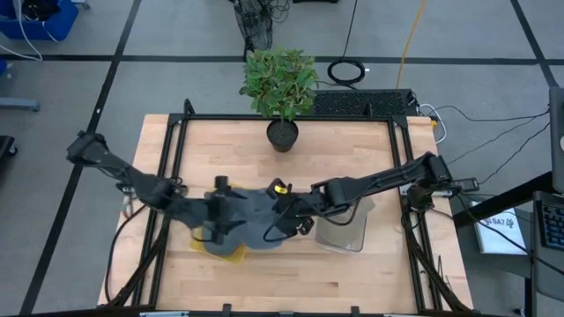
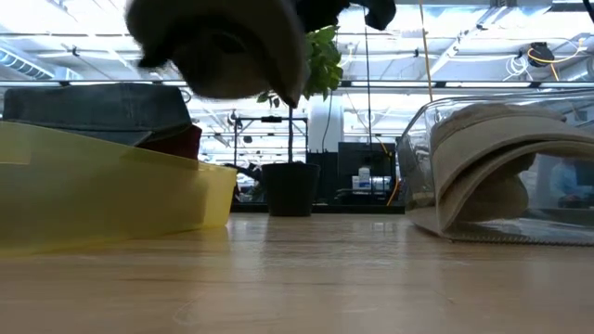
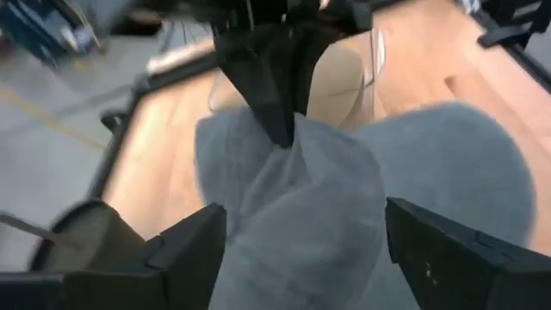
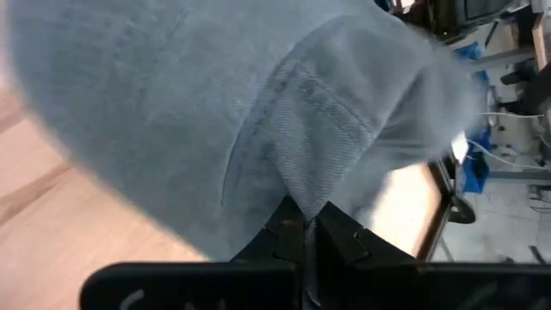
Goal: Pick & Place hat
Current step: Put the gray cap into the yellow bin
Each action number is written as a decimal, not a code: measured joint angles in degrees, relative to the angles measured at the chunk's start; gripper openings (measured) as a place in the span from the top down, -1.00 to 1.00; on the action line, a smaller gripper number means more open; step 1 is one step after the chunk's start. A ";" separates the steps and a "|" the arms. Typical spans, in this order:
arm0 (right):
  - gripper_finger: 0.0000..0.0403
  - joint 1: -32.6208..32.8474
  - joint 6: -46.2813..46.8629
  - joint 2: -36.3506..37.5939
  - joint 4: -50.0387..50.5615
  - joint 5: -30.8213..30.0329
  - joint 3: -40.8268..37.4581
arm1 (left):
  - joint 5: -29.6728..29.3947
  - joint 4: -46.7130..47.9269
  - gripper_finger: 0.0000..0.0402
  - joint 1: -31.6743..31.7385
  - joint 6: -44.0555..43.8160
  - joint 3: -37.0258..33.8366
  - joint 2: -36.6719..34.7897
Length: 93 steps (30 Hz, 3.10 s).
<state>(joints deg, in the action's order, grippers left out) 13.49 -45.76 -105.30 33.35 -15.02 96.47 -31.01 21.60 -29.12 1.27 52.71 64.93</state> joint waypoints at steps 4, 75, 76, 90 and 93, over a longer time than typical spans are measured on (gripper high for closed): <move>1.00 0.49 0.05 -0.28 0.27 -1.13 -0.04 | 3.76 2.71 -0.67 2.79 -3.84 5.69 7.17; 0.48 16.00 44.37 39.07 -34.56 -7.42 -51.50 | 11.17 49.09 0.99 -10.12 -13.89 15.14 15.65; 0.48 16.00 44.36 39.67 -35.03 -7.44 -52.16 | 11.43 47.94 0.99 -9.59 -13.77 13.97 15.65; 0.48 16.05 40.50 41.02 -66.06 -7.40 -68.82 | 17.68 34.64 0.99 -6.56 -9.95 3.74 15.47; 0.48 16.05 40.38 41.05 -69.43 -7.42 -70.88 | 18.56 33.32 0.95 -5.73 -10.98 2.33 15.47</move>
<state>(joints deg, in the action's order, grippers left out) 29.54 -5.38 -64.25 -36.08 -22.44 25.59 -12.45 54.92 -34.85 -9.70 55.04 80.40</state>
